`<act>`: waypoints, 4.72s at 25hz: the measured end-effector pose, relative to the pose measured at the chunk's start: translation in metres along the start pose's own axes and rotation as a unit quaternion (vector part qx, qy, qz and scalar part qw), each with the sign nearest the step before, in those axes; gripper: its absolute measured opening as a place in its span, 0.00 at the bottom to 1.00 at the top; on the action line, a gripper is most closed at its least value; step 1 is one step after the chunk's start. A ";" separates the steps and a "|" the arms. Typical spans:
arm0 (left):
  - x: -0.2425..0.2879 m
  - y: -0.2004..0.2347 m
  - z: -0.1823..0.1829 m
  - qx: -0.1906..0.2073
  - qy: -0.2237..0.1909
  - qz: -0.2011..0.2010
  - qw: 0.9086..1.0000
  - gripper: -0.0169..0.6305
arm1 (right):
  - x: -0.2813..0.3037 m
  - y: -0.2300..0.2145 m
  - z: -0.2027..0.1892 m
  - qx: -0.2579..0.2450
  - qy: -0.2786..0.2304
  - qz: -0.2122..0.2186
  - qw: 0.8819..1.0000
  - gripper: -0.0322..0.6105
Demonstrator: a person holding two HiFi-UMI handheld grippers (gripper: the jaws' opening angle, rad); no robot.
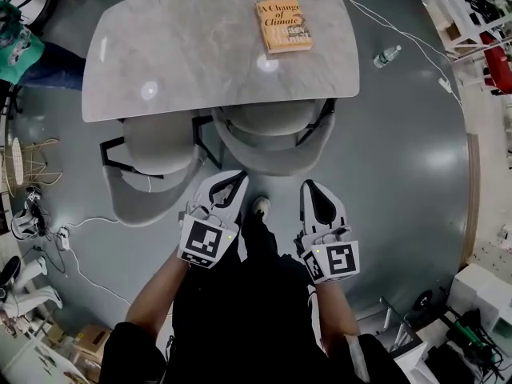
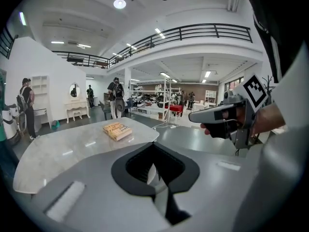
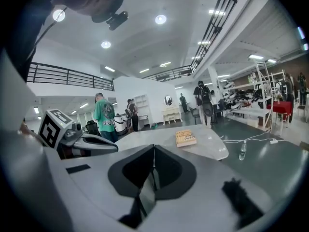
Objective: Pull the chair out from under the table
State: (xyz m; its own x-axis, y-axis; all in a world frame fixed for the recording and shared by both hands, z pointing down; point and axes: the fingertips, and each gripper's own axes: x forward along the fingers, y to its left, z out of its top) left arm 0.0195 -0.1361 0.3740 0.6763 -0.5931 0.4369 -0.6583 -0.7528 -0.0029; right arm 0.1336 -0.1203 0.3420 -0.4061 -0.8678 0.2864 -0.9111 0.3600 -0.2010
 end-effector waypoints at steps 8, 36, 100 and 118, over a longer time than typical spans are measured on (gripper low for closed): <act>0.018 0.010 -0.039 0.037 0.047 -0.030 0.998 0.04 | 0.024 0.003 -0.031 -0.040 0.056 0.011 0.998 0.08; 0.047 0.015 -0.107 0.104 0.106 -0.101 0.984 0.06 | 0.062 0.000 -0.147 -0.287 0.270 0.113 0.912 0.38; 0.109 -0.008 -0.212 0.310 0.209 -0.202 0.905 0.43 | 0.086 -0.023 -0.260 -0.459 0.385 0.188 0.778 0.22; 0.129 -0.010 -0.236 0.331 0.223 -0.198 0.895 0.27 | 0.086 -0.022 -0.261 -0.464 0.379 0.192 0.777 0.22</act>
State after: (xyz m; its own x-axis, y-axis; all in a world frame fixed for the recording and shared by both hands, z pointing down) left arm 0.0354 -0.1372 0.6425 0.5176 -0.1808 0.8363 0.0438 -0.9706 -0.2368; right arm 0.1003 -0.1130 0.6156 -0.2655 -0.3108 0.9126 -0.2285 0.9399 0.2536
